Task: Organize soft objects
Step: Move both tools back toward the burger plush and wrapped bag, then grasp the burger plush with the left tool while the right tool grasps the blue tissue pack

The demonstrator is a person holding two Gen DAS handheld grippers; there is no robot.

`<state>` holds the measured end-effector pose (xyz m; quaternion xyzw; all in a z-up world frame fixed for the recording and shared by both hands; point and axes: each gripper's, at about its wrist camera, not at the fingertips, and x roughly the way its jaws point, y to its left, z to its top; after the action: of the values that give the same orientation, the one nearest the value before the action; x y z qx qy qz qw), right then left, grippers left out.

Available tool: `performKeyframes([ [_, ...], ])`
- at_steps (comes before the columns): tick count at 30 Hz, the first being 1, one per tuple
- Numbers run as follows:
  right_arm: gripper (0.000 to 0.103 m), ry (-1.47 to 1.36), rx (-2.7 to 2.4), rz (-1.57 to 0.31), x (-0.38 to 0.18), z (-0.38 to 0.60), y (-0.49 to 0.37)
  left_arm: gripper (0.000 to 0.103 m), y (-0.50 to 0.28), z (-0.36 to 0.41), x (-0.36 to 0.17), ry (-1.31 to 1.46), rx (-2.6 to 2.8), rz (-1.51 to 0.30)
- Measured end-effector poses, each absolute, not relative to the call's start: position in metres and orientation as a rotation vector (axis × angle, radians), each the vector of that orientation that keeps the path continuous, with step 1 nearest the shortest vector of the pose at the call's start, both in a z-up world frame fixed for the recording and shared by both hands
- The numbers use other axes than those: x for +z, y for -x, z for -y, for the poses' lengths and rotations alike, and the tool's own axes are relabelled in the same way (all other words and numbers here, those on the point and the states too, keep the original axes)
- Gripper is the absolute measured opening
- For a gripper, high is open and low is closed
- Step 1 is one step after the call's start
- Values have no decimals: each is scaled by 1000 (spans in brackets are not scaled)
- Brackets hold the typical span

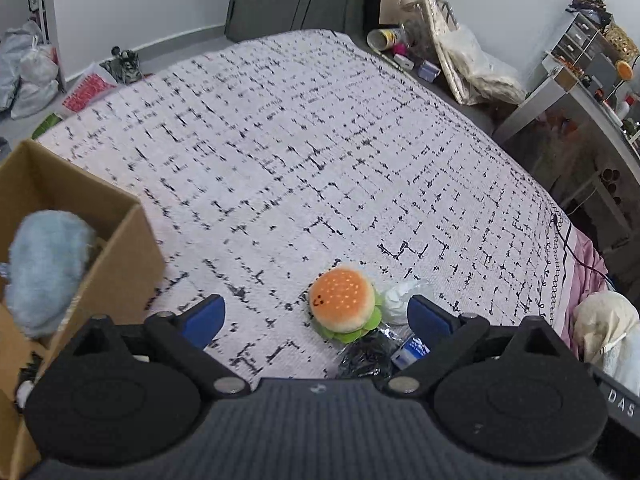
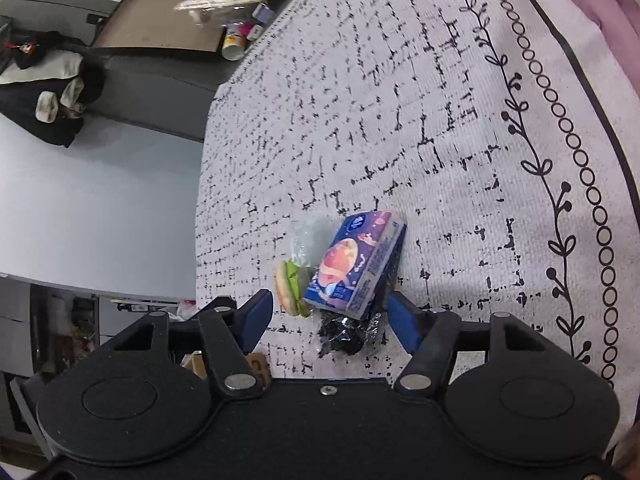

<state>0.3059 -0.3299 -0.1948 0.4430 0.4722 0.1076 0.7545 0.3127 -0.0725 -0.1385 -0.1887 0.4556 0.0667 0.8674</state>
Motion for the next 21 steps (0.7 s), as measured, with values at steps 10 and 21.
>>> performKeyframes([
  [10,61,-990,218,-1060,-215,322,-322,96,-340,77,-172,438,130,-1010],
  [21,30,-921,215,-1073,-218,314,-328,57,-349,80,-188,518,84,-1014],
])
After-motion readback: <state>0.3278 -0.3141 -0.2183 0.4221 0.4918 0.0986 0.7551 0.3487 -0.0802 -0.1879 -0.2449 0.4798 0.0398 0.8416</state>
